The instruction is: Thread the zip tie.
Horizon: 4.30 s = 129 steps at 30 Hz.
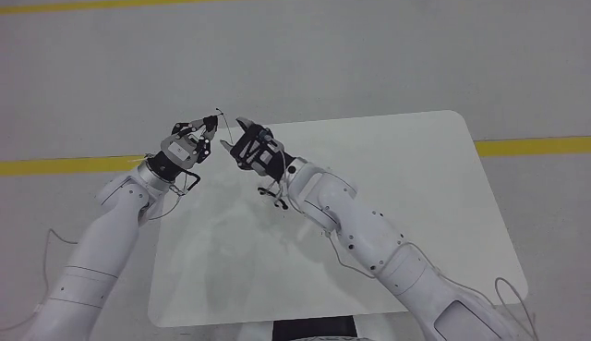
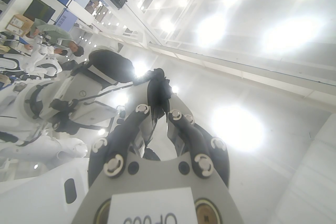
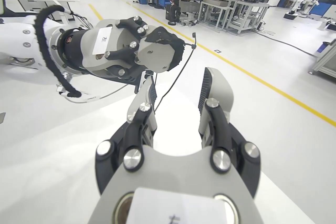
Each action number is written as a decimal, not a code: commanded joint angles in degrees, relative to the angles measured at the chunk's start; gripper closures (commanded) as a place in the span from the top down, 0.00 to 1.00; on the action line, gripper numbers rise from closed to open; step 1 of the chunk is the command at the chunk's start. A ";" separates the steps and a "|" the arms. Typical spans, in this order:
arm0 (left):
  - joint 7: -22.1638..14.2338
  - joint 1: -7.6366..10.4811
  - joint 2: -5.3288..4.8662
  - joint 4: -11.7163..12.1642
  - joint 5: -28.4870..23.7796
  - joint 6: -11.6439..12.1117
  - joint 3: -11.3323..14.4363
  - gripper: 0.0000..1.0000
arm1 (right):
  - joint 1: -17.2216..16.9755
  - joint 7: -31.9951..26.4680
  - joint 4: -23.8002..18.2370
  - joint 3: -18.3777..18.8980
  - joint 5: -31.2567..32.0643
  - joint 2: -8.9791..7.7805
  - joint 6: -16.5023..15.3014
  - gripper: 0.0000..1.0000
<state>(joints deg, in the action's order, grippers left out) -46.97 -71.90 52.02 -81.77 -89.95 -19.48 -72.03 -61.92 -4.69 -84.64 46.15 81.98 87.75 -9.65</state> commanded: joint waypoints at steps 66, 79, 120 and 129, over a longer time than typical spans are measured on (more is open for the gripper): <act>0.00 0.00 0.00 0.00 0.00 0.00 0.00 0.00 | -4.38 8.00 -1.06 5.93 6.67 -1.36 -4.11 0.00; 0.00 0.00 0.00 0.00 0.00 0.00 0.00 0.00 | -0.11 9.23 -1.28 1.08 7.97 -5.51 -4.66 0.00; 0.00 0.00 0.00 0.00 0.00 0.00 0.00 0.00 | 11.39 7.26 -1.14 -18.75 7.75 -18.89 8.72 0.00; 0.00 0.00 0.00 0.00 0.00 0.00 0.00 0.00 | 6.25 5.03 -1.73 -9.52 0.50 -20.44 6.87 0.84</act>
<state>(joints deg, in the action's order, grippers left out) -46.97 -71.90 52.02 -81.77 -89.96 -19.48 -72.03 -54.99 0.19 -86.00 35.24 84.48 67.45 -2.65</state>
